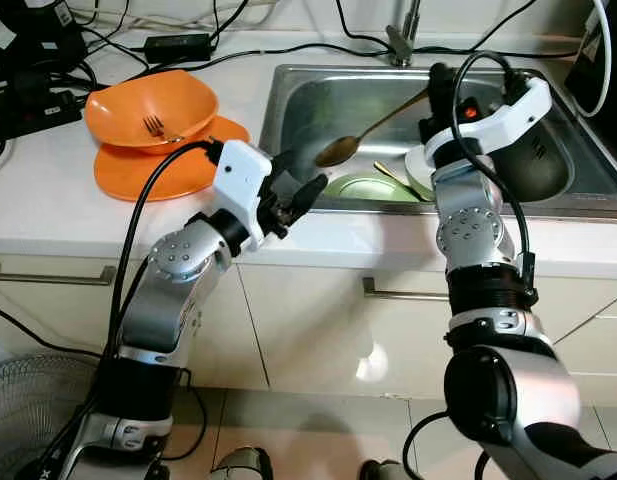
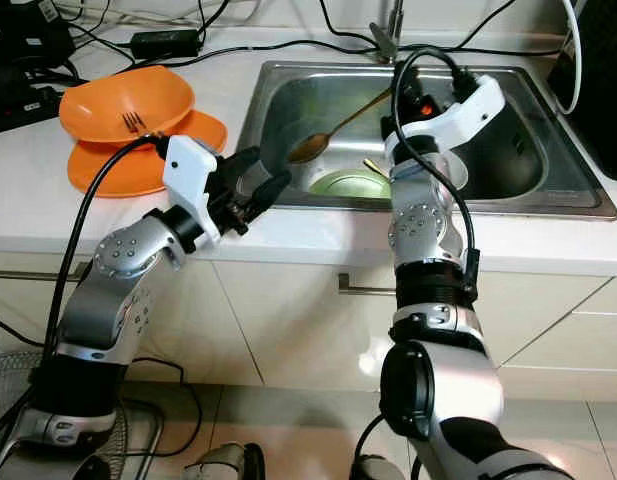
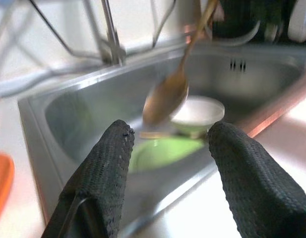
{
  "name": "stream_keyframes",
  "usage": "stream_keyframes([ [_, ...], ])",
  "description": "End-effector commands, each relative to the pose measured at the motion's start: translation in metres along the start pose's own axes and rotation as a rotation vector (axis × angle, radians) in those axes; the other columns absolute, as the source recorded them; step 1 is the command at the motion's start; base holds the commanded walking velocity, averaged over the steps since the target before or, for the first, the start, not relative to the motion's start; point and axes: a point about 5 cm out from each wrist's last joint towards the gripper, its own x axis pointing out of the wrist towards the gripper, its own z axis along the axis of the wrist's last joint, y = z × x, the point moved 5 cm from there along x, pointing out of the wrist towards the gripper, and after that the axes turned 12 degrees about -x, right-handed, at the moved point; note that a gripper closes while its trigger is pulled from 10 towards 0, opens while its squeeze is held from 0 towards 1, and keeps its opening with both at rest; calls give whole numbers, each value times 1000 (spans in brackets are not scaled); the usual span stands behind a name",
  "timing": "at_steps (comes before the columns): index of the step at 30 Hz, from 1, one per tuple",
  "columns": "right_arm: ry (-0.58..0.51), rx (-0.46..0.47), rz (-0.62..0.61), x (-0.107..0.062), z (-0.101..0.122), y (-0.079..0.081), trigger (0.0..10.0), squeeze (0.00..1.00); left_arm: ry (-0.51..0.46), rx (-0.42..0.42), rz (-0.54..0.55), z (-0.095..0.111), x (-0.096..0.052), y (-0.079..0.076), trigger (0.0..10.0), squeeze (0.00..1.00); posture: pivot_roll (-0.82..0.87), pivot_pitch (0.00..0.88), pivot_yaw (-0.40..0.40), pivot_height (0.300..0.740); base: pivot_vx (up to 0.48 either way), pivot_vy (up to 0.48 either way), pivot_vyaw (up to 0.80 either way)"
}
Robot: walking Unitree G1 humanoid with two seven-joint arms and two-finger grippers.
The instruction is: Kitchen organization
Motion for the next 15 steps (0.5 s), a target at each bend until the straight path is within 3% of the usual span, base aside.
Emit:
stream_keyframes([
  [1,-4,-122,22,4,1,9,10000,0,39,6,4,-6,-2,-2,10000,0,50,73,15,732,0,0,0],
  [5,-13,-244,67,8,3,18,10000,0,61,-4,30,-11,-6,1,10000,0,50,71,16,732,0,0,0],
  [15,37,-404,124,16,-7,27,10000,0,85,-41,18,-10,-7,-11,10000,0,68,70,9,732,0,0,0],
])
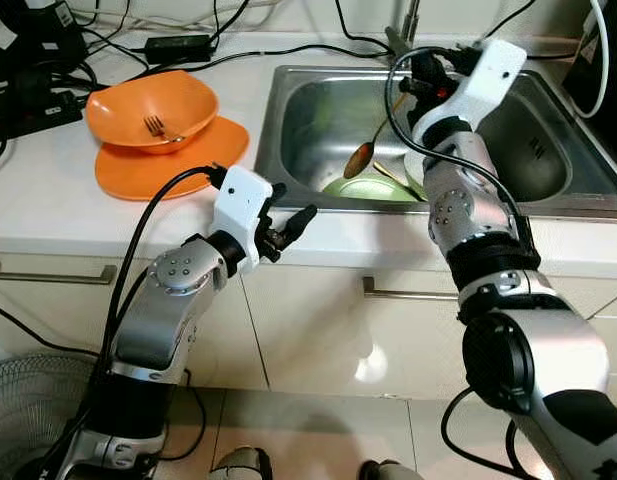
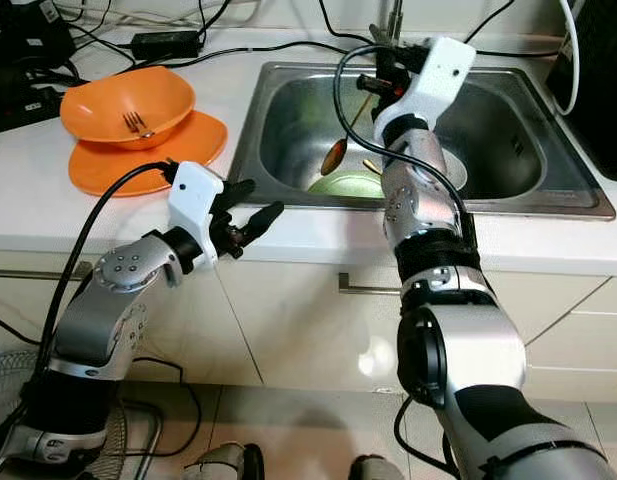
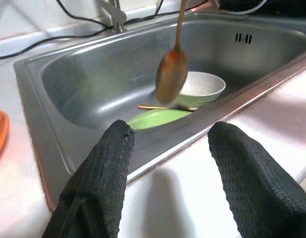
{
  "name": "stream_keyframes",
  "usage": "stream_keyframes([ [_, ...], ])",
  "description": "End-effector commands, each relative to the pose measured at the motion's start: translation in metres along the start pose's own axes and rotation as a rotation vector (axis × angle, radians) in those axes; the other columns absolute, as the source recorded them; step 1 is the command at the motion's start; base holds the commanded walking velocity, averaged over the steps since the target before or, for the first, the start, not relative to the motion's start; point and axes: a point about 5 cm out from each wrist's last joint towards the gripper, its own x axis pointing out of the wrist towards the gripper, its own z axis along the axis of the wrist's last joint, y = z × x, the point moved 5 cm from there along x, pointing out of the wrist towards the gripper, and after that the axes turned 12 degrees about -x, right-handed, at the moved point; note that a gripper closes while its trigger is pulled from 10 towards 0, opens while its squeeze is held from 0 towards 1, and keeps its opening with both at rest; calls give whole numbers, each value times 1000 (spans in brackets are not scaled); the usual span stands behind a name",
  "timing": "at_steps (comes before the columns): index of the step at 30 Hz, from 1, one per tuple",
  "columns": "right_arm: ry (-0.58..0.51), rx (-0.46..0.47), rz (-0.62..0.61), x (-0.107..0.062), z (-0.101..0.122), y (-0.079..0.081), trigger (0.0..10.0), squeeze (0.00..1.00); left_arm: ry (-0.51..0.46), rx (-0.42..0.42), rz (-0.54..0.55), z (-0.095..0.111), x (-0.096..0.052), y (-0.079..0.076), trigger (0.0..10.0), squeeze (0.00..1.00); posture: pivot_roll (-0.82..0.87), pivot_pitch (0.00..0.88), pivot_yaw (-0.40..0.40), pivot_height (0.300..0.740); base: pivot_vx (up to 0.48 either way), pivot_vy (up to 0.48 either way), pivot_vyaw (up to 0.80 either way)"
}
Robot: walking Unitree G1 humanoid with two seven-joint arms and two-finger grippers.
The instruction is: Kitchen organization
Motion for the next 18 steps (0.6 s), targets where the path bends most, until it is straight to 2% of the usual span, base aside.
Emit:
stream_keyframes([
  [1,-13,-42,18,3,6,2,10000,0,9,-7,-14,0,-1,-6,10000,0,68,70,8,732,0,0,0],
  [8,48,-112,28,4,-5,3,10000,0,31,-8,-49,1,-5,-16,10000,0,83,79,7,732,0,0,0],
  [18,120,-139,31,0,-22,5,10000,0,51,-17,-40,-1,-8,-20,10000,0,94,85,6,732,0,0,0],
])
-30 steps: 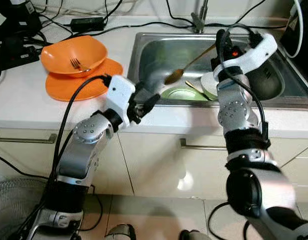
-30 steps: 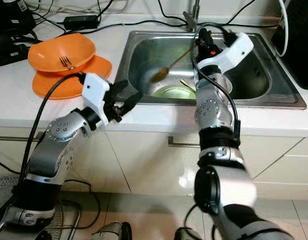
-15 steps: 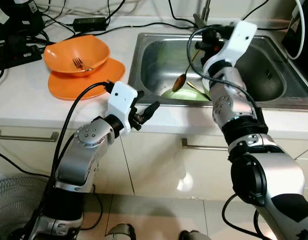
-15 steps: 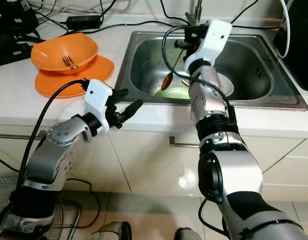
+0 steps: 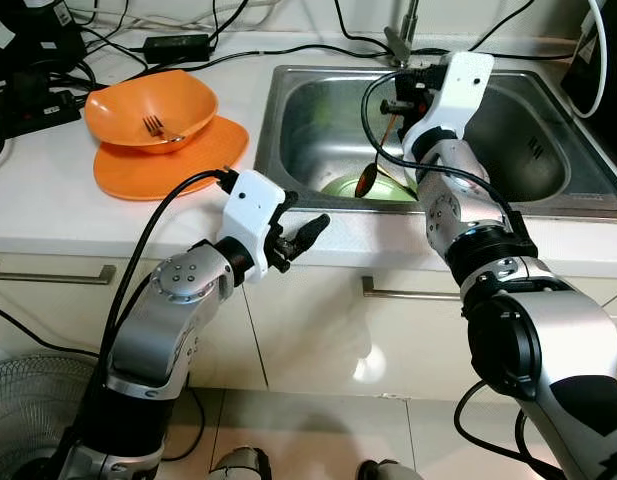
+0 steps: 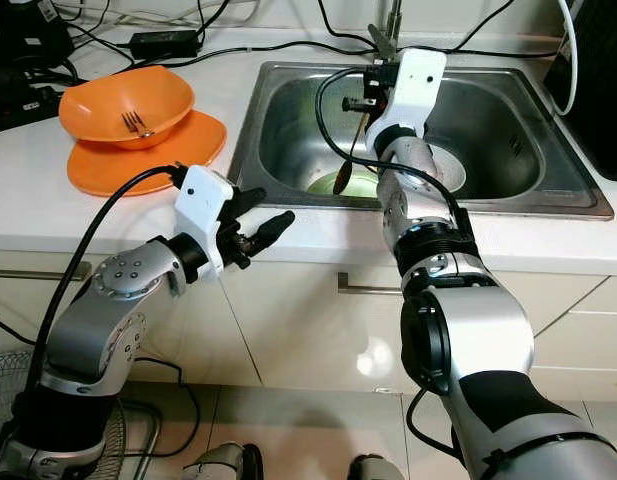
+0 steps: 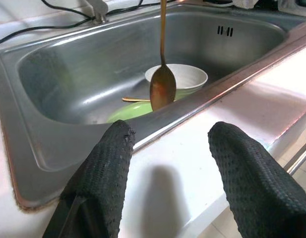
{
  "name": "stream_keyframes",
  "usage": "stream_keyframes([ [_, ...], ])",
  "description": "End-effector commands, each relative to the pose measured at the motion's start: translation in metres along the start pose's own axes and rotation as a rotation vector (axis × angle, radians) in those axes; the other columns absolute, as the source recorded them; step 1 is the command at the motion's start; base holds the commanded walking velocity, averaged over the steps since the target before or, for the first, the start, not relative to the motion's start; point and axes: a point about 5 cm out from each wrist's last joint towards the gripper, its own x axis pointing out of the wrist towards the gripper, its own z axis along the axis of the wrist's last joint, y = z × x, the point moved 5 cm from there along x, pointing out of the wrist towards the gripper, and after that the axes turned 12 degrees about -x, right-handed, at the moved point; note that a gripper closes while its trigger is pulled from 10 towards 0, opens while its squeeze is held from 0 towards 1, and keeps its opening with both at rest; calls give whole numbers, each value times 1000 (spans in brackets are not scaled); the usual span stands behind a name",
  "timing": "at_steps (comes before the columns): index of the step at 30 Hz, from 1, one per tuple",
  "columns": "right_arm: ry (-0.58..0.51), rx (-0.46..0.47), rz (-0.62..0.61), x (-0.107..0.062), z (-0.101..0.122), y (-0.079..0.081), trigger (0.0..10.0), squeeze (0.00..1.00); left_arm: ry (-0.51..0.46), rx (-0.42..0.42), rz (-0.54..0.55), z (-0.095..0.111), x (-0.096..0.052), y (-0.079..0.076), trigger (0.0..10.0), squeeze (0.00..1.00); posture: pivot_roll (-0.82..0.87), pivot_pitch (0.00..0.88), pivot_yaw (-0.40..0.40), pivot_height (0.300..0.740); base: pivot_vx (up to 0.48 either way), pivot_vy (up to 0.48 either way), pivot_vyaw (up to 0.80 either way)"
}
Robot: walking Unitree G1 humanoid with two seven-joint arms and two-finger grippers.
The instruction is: Kitchen organization
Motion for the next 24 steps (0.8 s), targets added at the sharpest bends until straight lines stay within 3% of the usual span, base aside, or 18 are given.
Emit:
stream_keyframes([
  [1,16,-21,12,1,-1,4,10000,0,-7,1,1,2,-1,-3,10000,0,93,84,5,732,0,0,0],
  [3,25,-18,14,1,-3,4,10000,0,-33,-8,42,5,1,2,10000,0,91,84,3,732,0,0,0],
  [5,18,-8,11,1,-1,4,10000,0,-102,-44,140,14,3,17,10000,0,86,86,0,732,0,0,0],
  [12,15,-3,3,2,0,1,10000,0,-195,-68,276,27,2,36,10000,0,78,84,-9,732,0,0,0],
  [24,25,-14,-6,1,-1,-2,10000,0,-223,-66,321,29,3,46,10000,0,77,75,-11,727,64,0,0],
])
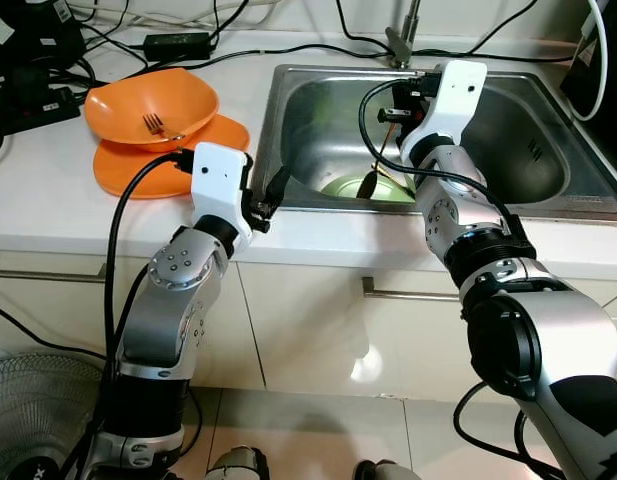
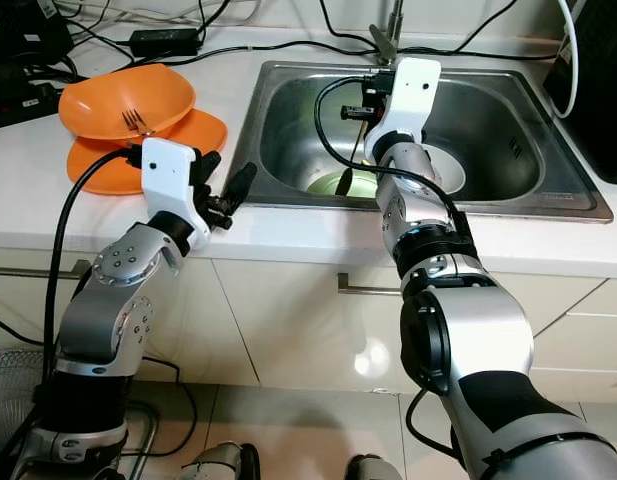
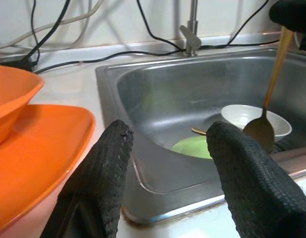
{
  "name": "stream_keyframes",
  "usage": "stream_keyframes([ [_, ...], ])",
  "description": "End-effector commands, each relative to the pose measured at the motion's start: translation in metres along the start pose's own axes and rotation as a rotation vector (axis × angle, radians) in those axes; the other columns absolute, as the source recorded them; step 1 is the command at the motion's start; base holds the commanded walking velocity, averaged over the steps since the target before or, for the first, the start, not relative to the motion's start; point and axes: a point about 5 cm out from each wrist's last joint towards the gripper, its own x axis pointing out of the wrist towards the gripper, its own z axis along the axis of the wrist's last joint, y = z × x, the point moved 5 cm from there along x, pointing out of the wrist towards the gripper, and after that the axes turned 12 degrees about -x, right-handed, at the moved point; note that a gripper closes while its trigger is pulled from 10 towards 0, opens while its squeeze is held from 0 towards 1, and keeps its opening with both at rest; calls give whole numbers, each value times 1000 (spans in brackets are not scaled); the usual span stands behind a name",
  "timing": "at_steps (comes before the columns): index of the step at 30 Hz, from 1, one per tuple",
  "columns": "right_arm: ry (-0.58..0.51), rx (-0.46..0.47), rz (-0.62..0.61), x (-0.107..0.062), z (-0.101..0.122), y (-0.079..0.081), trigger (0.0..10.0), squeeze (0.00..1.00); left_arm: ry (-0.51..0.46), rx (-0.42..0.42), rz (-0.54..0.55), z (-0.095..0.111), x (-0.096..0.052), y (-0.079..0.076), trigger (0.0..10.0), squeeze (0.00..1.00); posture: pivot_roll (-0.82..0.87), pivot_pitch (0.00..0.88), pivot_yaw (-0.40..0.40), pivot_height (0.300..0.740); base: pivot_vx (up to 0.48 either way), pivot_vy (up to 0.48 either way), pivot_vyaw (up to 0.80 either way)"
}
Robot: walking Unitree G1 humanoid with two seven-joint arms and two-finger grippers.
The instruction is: Kitchen organization
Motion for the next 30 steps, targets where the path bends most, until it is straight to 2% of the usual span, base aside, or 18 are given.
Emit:
stream_keyframes([
  [1,10,-13,1,2,3,-1,10000,0,-25,9,3,7,3,0,10000,0,77,75,-11,722,281,0,0],
  [30,12,3,9,1,-1,-1,10000,0,-44,15,-12,9,3,0,10000,0,74,81,-7,718,310,0,0],
])
